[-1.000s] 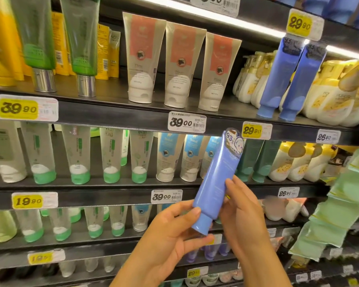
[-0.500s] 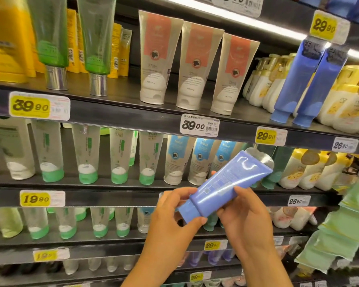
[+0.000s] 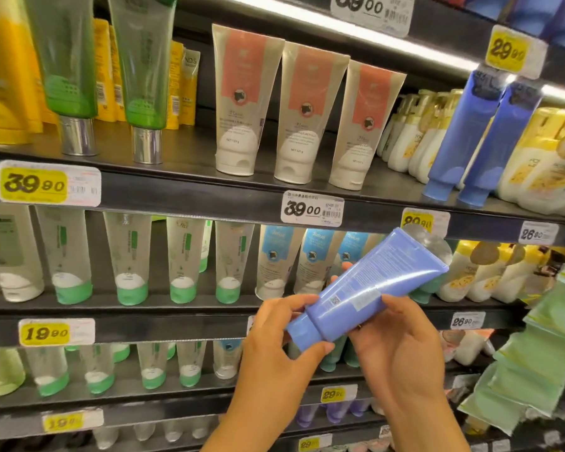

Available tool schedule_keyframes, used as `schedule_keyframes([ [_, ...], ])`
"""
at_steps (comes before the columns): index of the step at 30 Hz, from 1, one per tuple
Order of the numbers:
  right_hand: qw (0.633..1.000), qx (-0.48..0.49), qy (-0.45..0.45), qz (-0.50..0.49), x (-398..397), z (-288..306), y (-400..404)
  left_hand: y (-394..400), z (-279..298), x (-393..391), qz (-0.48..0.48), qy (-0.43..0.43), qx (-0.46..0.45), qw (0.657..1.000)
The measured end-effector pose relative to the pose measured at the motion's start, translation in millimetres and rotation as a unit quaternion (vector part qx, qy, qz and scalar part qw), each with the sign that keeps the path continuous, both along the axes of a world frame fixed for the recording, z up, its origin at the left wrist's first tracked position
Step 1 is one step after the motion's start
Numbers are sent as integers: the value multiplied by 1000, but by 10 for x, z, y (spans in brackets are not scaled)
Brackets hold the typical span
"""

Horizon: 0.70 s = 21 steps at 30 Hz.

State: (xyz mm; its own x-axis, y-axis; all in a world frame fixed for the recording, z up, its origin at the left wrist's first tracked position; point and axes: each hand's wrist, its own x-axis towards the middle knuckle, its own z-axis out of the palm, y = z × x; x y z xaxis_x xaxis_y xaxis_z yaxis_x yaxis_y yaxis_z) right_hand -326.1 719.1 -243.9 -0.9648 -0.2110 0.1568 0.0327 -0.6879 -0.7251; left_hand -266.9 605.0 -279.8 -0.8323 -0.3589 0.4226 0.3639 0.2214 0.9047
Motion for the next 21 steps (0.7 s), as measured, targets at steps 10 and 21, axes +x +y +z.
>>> schedule_keyframes([
  [10,994,53,98,-21,-181,362,259,112,350,-369,-112,-32,112,987],
  [21,976,170,130,-40,-518,588,601,456,599,-583,-346,-133,440,818],
])
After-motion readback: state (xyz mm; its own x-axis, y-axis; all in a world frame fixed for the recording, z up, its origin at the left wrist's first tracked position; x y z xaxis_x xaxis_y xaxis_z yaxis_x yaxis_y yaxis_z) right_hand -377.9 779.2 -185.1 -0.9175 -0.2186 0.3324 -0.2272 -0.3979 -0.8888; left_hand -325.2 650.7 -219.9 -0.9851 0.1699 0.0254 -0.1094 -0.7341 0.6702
